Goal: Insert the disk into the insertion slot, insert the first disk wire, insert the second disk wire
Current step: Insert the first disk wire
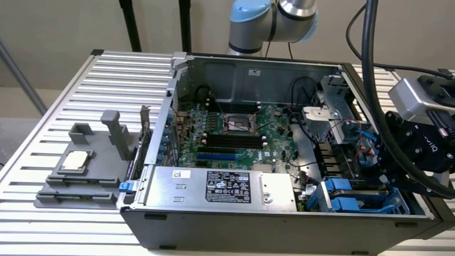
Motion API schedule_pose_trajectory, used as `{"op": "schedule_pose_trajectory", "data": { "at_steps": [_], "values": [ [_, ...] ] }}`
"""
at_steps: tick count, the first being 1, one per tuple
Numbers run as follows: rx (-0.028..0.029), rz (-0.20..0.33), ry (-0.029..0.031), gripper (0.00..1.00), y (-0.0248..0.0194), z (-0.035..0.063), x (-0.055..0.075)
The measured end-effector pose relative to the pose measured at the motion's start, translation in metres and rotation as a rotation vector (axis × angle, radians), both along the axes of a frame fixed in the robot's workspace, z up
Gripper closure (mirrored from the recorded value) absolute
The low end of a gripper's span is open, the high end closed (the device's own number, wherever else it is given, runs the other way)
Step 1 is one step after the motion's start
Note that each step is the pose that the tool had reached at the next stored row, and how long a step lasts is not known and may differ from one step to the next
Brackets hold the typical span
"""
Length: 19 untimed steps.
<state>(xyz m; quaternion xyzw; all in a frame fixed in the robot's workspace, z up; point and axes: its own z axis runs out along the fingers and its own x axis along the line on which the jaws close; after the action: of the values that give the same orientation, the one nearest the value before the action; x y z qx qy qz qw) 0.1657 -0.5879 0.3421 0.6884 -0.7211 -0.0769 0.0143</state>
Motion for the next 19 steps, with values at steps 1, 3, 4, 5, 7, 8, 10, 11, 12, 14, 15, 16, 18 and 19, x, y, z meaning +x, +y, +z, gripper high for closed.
{"op": "schedule_pose_trajectory", "data": {
  "at_steps": [1,3,4,5,7,8,10,11,12,14,15,16,18,19],
  "values": [
    [-0.0001,0.0,-0.0013,0.84,0.0,-0.0001,0.0],
    [-0.0003,0.0,-0.004,0.84,0.0,-0.0004,0.0],
    [-0.0004,0.0,-0.0052,0.84,0.0,-0.0005,0.0],
    [-0.0005,0.0,-0.0065,0.84,0.0,-0.0007,-0.0001],
    [-0.0006,0.0,-0.0082,0.84,0.0001,-0.0011,-0.0004],
    [-0.0009,0.0,-0.0086,0.84,0.0001,-0.0013,-0.0006],
    [-0.0027,0.0,-0.0091,0.84,0.0001,-0.0015,-0.0012],
    [-0.0034,0.0,-0.0093,0.84,0.0001,-0.0016,-0.0015],
    [-0.0042,0.0,-0.0094,0.84,0.0001,-0.0018,-0.0018],
    [-0.0061,0.0,-0.0096,0.84,0.0001,-0.0023,-0.002],
    [-0.0071,0.0,-0.0096,0.84,0.0001,-0.0027,-0.002],
    [-0.0077,0.0,-0.0096,0.84,0.0002,-0.0032,-0.0021],
    [-0.0083,0.0,-0.0097,0.84,0.0004,-0.0043,-0.0021],
    [-0.0084,0.0,-0.0098,0.84,0.0006,-0.0049,-0.0021]
  ]
}}
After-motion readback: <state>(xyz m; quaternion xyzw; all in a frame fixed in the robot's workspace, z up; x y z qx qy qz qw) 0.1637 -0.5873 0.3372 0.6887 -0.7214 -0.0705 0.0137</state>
